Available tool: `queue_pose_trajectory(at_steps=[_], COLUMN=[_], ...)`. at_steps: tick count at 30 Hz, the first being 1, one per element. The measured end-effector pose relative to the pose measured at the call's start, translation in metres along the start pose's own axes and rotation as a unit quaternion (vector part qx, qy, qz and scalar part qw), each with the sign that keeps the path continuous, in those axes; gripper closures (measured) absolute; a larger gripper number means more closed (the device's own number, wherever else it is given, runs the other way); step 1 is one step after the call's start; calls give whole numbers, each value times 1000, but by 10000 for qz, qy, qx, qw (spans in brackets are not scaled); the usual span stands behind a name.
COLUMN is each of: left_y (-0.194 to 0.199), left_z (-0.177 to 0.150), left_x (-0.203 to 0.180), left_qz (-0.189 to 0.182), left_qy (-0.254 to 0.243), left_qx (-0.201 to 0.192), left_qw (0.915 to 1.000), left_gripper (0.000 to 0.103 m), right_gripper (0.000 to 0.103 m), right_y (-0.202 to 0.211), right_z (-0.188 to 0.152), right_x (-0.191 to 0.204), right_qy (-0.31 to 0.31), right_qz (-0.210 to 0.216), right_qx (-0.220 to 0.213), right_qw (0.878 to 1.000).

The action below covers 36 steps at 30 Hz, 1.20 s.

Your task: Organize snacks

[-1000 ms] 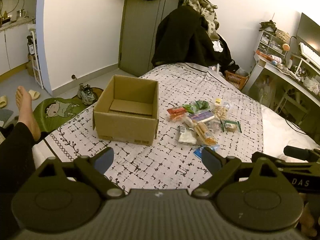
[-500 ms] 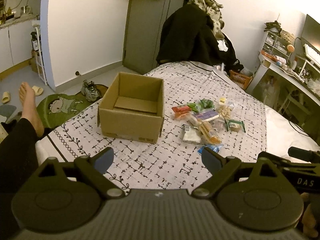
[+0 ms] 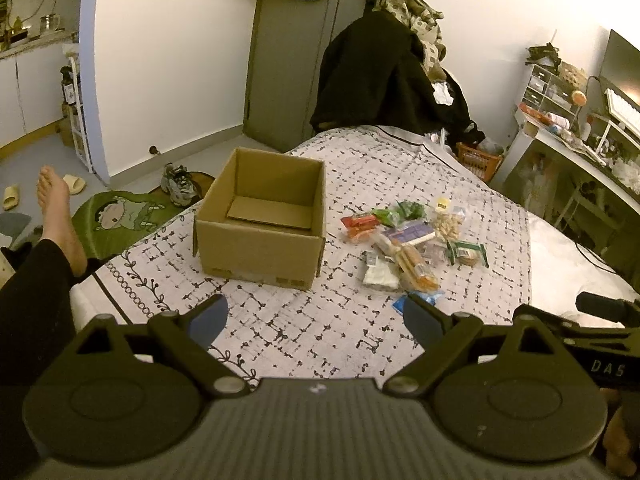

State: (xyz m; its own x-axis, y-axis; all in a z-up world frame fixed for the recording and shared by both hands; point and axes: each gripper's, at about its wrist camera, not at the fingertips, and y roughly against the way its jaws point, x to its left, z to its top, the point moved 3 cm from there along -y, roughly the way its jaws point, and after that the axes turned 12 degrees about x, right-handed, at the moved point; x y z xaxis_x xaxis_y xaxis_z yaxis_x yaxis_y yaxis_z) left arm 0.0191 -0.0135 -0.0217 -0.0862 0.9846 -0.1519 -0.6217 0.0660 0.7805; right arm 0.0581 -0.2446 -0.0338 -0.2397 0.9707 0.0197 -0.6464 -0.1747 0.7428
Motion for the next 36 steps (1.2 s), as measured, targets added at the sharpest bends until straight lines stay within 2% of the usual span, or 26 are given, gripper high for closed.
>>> queue_pose_trajectory(at_steps=[22,36], left_y=[-1,-7], left_z=[4,5], left_x=[-3,-9], left_qz=[-10,-39], left_qy=[-22,-35], left_qx=[65,107], left_qw=[10000,9999], left_gripper=[10,10], right_gripper=[0,0], right_y=[1,-7], right_z=[-1,5], right_x=[-2,-11], right_qy=[-41,-185], right_qz=[9,-2], right_qx=[-11,131], right_qw=[10000,9997])
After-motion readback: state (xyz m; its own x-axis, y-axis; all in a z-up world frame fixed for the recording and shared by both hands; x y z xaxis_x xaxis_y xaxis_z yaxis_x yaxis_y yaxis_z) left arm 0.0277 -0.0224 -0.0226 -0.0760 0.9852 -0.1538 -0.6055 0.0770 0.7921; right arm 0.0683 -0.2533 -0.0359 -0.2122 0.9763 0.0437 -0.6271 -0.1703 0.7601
